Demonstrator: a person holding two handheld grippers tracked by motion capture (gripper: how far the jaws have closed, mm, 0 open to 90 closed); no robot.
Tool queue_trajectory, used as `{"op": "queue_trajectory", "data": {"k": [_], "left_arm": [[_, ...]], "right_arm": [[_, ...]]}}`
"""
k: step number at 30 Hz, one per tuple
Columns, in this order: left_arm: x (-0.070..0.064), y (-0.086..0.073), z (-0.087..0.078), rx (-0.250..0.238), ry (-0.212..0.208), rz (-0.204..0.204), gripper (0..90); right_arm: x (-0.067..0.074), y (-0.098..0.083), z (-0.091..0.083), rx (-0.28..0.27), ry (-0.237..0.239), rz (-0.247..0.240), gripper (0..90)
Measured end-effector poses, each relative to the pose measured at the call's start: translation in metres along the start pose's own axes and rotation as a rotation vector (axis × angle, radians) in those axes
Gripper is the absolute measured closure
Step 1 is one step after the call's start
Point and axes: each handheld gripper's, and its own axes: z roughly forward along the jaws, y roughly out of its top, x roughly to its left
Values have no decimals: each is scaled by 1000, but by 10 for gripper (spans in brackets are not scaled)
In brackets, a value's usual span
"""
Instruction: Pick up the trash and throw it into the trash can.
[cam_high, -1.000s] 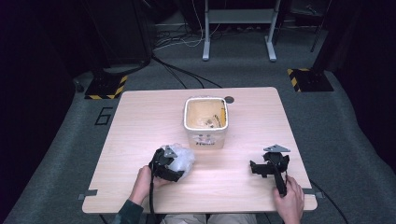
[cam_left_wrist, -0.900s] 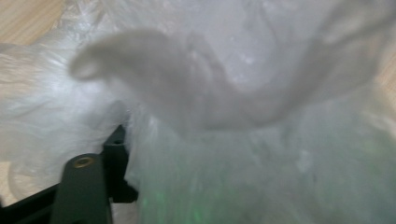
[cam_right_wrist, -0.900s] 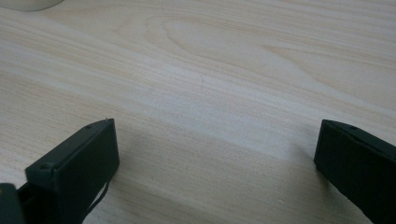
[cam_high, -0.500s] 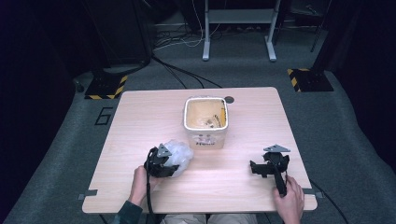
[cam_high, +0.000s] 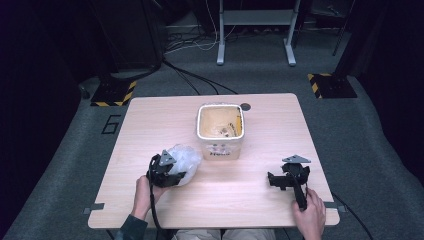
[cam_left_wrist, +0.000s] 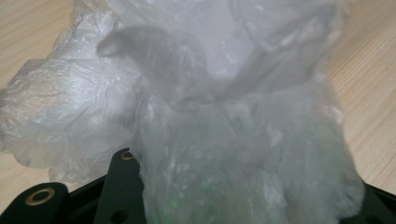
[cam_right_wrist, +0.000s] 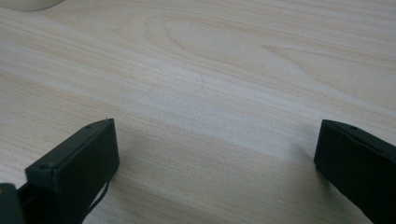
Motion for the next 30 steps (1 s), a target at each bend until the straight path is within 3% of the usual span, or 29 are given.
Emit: {"op": "queue_trajectory", "data": {"k": [16,30], "left_arm": [[8,25,-37,-64,42,28,525],[12,49,-54,-108,55,51,525]], "right_arm": [[0,0,0,0,0,-1,0],[0,0,0,0,0,-1,0]]}}
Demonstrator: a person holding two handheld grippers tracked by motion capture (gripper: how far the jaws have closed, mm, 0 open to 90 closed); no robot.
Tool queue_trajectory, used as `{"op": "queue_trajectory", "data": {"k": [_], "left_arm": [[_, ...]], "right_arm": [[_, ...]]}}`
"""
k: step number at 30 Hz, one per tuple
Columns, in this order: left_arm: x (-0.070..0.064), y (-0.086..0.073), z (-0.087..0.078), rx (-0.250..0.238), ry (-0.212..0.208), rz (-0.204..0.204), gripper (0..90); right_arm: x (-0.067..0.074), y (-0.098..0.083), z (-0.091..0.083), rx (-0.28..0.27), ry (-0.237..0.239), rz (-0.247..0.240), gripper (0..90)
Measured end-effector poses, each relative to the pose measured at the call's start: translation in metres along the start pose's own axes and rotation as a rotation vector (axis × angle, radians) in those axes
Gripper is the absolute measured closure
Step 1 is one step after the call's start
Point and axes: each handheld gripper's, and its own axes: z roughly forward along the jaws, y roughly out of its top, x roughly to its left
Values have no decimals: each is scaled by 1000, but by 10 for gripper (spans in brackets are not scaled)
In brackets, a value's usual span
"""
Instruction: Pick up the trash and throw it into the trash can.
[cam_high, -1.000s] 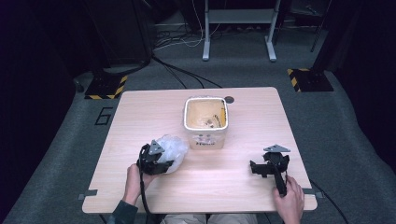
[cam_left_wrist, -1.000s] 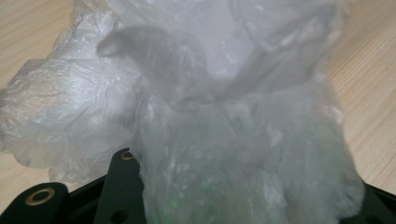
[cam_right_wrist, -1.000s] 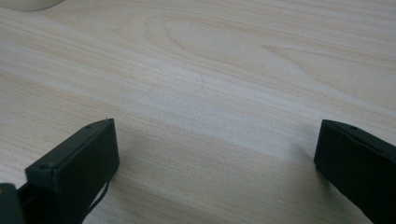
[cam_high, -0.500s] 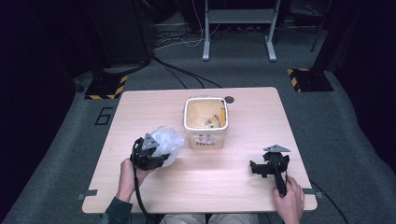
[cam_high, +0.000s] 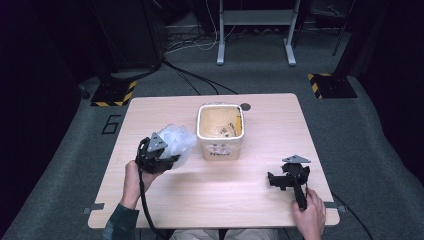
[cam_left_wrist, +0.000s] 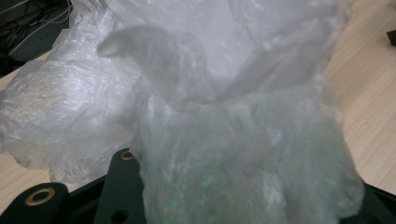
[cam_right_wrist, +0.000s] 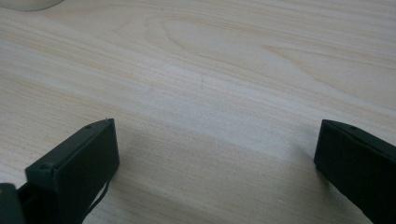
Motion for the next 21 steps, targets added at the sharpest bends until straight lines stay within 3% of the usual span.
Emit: {"op": "queue_trajectory", "data": {"k": [11,21], "left_arm": [[5,21,-7,-25,21,28,525],[6,42,-6,-53,8,46,526]], "right_arm": [[0,0,0,0,0,1,0],[0,0,0,0,0,0,0]]}}
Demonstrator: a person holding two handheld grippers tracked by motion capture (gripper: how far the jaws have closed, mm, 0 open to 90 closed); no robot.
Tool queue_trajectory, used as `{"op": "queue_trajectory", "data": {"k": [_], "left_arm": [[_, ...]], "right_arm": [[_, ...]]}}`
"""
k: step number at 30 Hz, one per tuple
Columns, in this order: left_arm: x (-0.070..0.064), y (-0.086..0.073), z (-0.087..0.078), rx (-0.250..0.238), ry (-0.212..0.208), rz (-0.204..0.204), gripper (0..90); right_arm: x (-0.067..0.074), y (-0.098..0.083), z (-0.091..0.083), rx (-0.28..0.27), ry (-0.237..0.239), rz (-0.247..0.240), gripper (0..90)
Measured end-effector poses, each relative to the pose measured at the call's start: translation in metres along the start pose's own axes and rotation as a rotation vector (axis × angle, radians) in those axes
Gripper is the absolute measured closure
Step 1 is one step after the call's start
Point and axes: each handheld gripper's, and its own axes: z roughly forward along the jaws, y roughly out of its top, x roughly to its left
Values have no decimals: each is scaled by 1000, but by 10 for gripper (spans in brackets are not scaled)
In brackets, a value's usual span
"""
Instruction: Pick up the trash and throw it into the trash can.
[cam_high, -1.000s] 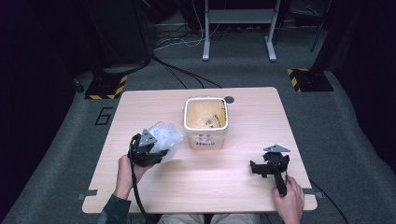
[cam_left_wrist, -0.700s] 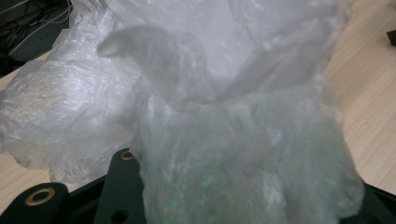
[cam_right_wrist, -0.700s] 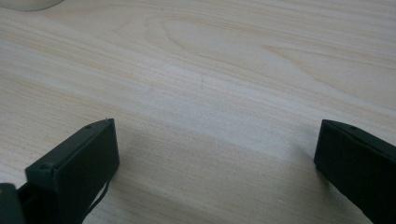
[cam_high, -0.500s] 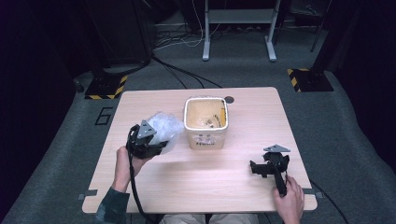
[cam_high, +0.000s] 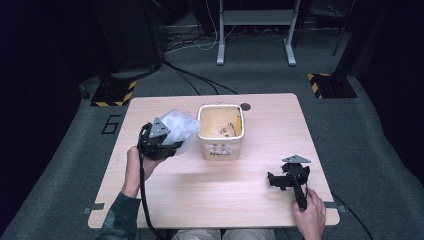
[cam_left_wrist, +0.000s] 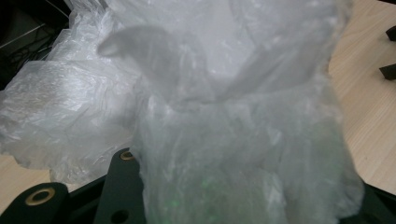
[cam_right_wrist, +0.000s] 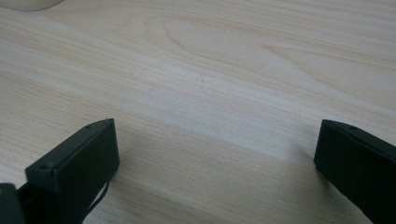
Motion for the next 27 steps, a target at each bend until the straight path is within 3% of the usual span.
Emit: {"op": "queue_trajectory", "data": {"k": [27], "left_arm": [[7,40,14,-47,-57,10,525]], "right_arm": [[0,0,0,0,5,-3,0]]}}
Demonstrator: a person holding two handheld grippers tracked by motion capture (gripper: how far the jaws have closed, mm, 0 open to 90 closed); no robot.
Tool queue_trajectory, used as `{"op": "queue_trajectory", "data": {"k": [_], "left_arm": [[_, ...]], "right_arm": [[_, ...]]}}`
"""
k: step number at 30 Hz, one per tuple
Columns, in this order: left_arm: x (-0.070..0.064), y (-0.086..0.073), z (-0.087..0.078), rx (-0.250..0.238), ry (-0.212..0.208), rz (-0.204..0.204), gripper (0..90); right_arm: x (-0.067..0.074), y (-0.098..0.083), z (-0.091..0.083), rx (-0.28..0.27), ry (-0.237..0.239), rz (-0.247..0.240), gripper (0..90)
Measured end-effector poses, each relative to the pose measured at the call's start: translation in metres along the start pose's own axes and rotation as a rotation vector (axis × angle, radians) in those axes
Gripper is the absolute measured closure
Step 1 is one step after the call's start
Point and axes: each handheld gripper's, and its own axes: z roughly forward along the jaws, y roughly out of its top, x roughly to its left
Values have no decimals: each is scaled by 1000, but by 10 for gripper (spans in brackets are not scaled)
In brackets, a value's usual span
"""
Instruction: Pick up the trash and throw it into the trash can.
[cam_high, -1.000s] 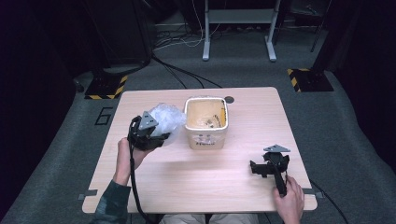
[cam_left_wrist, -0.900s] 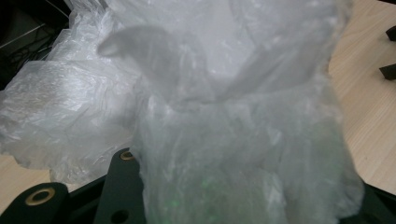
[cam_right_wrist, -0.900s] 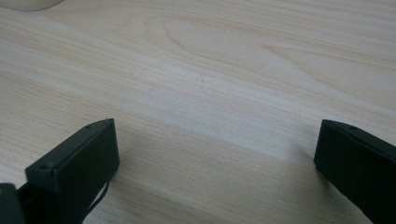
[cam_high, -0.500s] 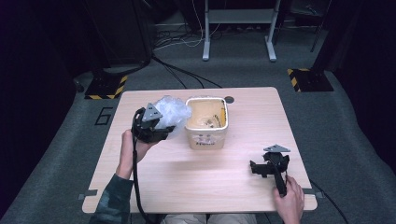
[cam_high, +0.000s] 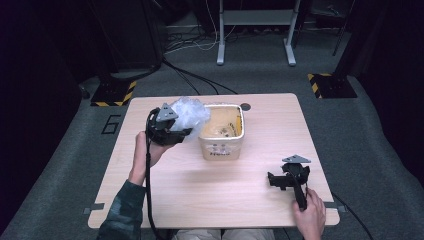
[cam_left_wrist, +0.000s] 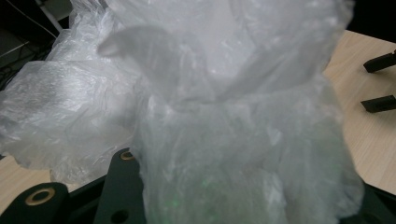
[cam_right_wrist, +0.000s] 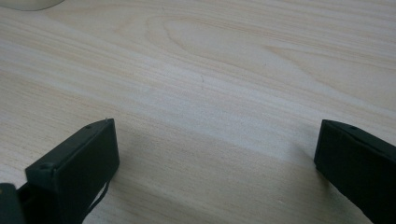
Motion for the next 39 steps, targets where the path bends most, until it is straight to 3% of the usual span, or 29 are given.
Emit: {"op": "queue_trajectory", "data": {"k": [23,39], "left_arm": [[0,35,39,-4,-51,14,524],[2,41,75,37,-95,-11,523]], "right_arm": [[0,0,0,0,1,0,0],[0,0,0,0,0,7,0]]}}
